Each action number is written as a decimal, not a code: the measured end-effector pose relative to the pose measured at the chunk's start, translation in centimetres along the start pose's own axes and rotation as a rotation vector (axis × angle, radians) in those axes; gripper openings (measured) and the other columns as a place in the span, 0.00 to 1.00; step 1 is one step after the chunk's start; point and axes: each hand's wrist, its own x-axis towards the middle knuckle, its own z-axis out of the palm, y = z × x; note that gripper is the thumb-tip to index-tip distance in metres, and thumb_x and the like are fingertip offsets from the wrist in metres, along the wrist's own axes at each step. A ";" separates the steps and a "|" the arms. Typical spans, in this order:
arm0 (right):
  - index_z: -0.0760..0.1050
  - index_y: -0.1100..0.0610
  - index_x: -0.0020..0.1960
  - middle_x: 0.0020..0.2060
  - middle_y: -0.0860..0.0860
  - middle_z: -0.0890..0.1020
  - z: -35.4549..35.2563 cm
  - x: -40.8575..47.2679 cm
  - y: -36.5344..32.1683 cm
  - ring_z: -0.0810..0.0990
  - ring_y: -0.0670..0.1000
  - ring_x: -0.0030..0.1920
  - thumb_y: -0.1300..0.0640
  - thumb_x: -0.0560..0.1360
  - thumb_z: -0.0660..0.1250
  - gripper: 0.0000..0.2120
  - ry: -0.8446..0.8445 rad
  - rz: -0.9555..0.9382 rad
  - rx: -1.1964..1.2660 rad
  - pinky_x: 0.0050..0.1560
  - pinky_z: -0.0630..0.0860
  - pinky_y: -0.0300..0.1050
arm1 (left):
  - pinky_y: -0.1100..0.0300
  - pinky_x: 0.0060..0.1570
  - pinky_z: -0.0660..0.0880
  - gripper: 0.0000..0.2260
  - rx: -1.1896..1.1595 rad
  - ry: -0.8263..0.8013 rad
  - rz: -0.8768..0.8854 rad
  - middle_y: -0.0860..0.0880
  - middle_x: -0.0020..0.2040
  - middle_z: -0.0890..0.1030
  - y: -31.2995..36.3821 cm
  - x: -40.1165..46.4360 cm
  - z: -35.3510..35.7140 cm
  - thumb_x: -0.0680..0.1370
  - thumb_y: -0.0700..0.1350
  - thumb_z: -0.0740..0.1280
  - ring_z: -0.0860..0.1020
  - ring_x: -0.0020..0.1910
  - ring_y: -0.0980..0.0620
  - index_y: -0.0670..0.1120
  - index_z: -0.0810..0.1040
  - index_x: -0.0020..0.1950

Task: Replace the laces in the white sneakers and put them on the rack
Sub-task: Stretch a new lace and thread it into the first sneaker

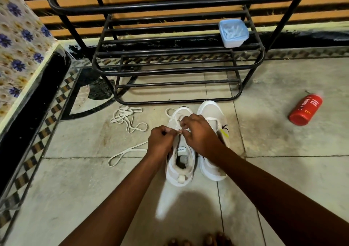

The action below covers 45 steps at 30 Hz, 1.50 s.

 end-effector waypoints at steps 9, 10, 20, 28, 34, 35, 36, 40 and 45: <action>0.69 0.53 0.40 0.36 0.53 0.77 -1.1 1.5 -2.0 0.79 0.63 0.47 0.58 0.75 0.65 0.07 -0.215 0.110 -0.226 0.44 0.69 0.50 | 0.61 0.26 0.69 0.07 -0.017 0.028 -0.054 0.46 0.32 0.79 0.3 0.0 -0.3 0.78 0.43 0.70 0.74 0.28 0.48 0.41 0.81 0.42; 0.67 0.54 0.37 0.35 0.53 0.76 -1.0 1.5 -2.1 0.78 0.63 0.46 0.59 0.74 0.65 0.10 -0.230 0.112 -0.237 0.42 0.68 0.49 | 0.63 0.25 0.68 0.08 -0.040 0.023 -0.079 0.45 0.31 0.77 0.3 -0.2 -0.3 0.78 0.42 0.70 0.73 0.27 0.48 0.41 0.80 0.40; 0.70 0.46 0.44 0.42 0.53 0.82 -0.7 2.2 -2.6 0.79 0.60 0.47 0.56 0.72 0.72 0.11 -0.163 0.213 -0.086 0.42 0.70 0.44 | 0.65 0.24 0.69 0.07 -0.156 -0.059 -0.102 0.46 0.34 0.81 0.0 -0.4 -0.6 0.79 0.31 0.66 0.74 0.24 0.54 0.39 0.82 0.47; 0.75 0.62 0.44 0.47 0.60 0.75 1.2 -3.0 -5.4 0.76 0.62 0.45 0.63 0.65 0.66 0.07 0.124 0.251 0.012 0.48 0.77 0.52 | 0.59 0.50 0.70 0.05 0.219 0.068 0.114 0.53 0.49 0.81 -0.8 -0.1 0.3 0.81 0.38 0.64 0.79 0.51 0.52 0.44 0.79 0.52; 0.76 0.59 0.38 0.41 0.57 0.77 2.4 -3.4 -5.4 0.78 0.58 0.41 0.61 0.71 0.60 0.07 0.117 0.238 -0.010 0.49 0.73 0.45 | 0.63 0.24 0.70 0.07 0.093 0.033 0.112 0.43 0.43 0.82 0.3 0.2 -0.9 0.80 0.33 0.56 0.76 0.32 0.47 0.41 0.71 0.50; 0.75 0.59 0.37 0.40 0.57 0.77 2.4 -3.5 -5.5 0.78 0.58 0.40 0.61 0.70 0.58 0.08 0.133 0.248 0.014 0.47 0.69 0.41 | 0.61 0.23 0.71 0.08 0.057 0.038 0.126 0.43 0.42 0.83 0.2 0.5 -1.4 0.79 0.33 0.54 0.76 0.30 0.46 0.43 0.69 0.49; 0.74 0.58 0.36 0.38 0.57 0.77 2.3 -3.5 -5.5 0.77 0.58 0.39 0.63 0.69 0.59 0.06 0.151 0.249 0.040 0.44 0.64 0.38 | 0.57 0.27 0.75 0.07 0.065 0.067 0.178 0.43 0.42 0.84 0.1 1.2 -2.2 0.77 0.35 0.55 0.78 0.32 0.45 0.46 0.68 0.48; 0.74 0.59 0.34 0.33 0.55 0.78 1.7 -3.5 -5.7 0.78 0.55 0.35 0.67 0.68 0.62 0.06 0.224 0.183 0.059 0.42 0.65 0.39 | 0.47 0.41 0.83 0.05 -0.125 0.154 0.222 0.39 0.44 0.85 0.7 3.4 -5.8 0.77 0.39 0.58 0.86 0.39 0.42 0.49 0.68 0.47; 0.76 0.58 0.37 0.36 0.55 0.81 2.4 -3.4 -4.8 0.80 0.56 0.40 0.63 0.71 0.55 0.11 0.167 0.182 0.075 0.44 0.70 0.43 | 0.57 0.31 0.76 0.09 -0.311 0.157 0.335 0.49 0.35 0.74 3.2 2.6 -7.8 0.87 0.37 0.54 0.76 0.29 0.54 0.48 0.66 0.50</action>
